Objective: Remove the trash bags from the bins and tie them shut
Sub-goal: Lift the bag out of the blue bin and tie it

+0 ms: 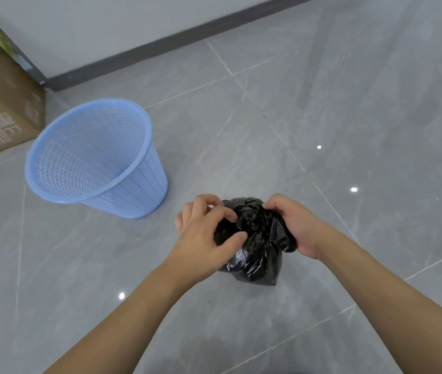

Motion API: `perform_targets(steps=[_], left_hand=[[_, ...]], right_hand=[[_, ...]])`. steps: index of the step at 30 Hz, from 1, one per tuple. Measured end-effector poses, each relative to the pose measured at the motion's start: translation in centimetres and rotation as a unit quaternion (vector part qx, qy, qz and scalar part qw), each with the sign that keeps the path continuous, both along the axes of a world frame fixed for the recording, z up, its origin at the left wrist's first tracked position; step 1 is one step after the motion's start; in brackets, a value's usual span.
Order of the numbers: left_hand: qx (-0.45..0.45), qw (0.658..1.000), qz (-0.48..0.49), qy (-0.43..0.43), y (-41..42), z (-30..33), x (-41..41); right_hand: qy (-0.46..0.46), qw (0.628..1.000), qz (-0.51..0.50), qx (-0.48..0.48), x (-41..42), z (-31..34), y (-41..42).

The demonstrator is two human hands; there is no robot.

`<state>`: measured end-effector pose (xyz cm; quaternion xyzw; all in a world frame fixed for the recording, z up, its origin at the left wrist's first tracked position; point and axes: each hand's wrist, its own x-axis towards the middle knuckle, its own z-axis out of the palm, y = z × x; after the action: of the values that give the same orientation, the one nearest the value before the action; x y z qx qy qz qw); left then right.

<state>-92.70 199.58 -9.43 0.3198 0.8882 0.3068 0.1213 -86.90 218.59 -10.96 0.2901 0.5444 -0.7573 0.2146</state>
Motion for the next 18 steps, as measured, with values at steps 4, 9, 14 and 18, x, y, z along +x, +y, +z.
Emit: perform_targets(steps=[4, 9, 14, 18], left_hand=[[0.01, 0.997, 0.068, -0.042, 1.2, -0.4, -0.1], [0.135, 0.894, 0.258, -0.34, 1.8, 2.3, -1.4], [0.18, 0.8, 0.292, -0.492, 1.3, 3.6, -2.4], [0.17, 0.799, 0.322, -0.479, 1.2, 3.3, -2.7]], right_hand=[[0.036, 0.999, -0.003, 0.011, -0.4, 0.1, -0.5], [0.07, 0.991, -0.039, 0.109, -1.0, 1.2, -0.8], [0.126, 0.96, -0.013, 0.248, -1.1, 0.5, -1.3], [0.166, 0.91, 0.035, 0.379, -0.7, 0.3, -1.2]])
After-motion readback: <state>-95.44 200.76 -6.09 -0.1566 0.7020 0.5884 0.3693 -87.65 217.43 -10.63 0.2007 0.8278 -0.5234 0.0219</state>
